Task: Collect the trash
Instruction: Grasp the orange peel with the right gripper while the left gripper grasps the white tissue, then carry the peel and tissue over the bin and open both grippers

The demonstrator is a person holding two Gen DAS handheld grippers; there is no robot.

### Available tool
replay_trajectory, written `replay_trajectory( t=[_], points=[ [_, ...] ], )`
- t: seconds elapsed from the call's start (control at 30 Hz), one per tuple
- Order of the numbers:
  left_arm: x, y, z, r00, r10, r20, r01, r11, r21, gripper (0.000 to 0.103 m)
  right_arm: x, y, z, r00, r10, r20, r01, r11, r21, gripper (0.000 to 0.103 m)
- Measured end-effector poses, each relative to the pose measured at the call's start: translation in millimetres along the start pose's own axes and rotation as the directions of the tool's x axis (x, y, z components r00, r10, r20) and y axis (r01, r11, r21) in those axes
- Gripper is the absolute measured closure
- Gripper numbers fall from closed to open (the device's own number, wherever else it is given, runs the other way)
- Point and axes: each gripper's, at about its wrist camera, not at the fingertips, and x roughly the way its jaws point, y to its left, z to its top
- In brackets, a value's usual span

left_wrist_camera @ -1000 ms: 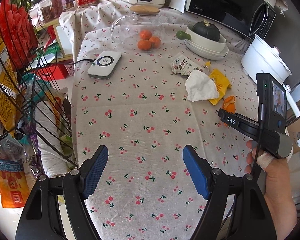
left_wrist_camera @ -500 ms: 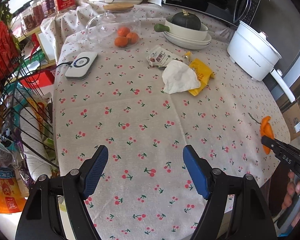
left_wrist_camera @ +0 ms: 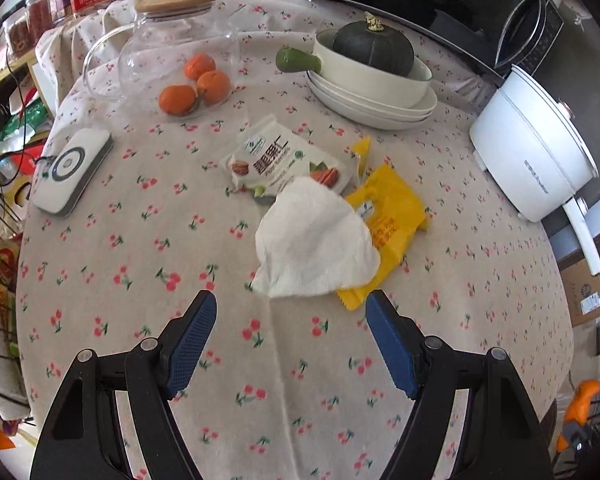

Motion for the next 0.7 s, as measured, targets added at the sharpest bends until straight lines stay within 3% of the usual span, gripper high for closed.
replay_trajectory(
  t=[0.13,0.3,0.4,0.47,0.57,0.7],
  points=[
    [25,-10,20,1.0,0.024,0.009,-0.023,0.999,-0.026,0.024,-6,-13,-2,0.999,-0.035,0.004,0.035,0.999,-0.03,0.085],
    [46,-7,25,0.999,0.025,-0.022,-0.027,0.995,-0.096,0.026,-5,-33,-6,0.999,-0.036,-0.019,0.037,0.999,0.021,0.084],
    [46,-2,21,1.0,0.022,-0.018,-0.024,0.991,-0.129,0.044,-3,-36,-9,0.999,-0.045,-0.029,0.045,0.999,0.018,0.084],
    [45,-1,19,0.999,-0.011,-0.04,0.006,0.992,-0.128,0.07,-3,-36,-11,0.998,-0.048,-0.034,0.048,0.999,0.016,0.084],
    [37,2,11,0.996,-0.05,-0.069,0.04,0.99,-0.134,0.086,-5,-34,-14,0.998,-0.051,-0.03,0.052,0.999,0.006,0.084],
    [18,5,-7,0.994,-0.065,-0.085,0.056,0.993,-0.102,0.093,-13,-33,-19,0.998,-0.057,-0.018,0.056,0.998,-0.011,0.084]
  ],
)
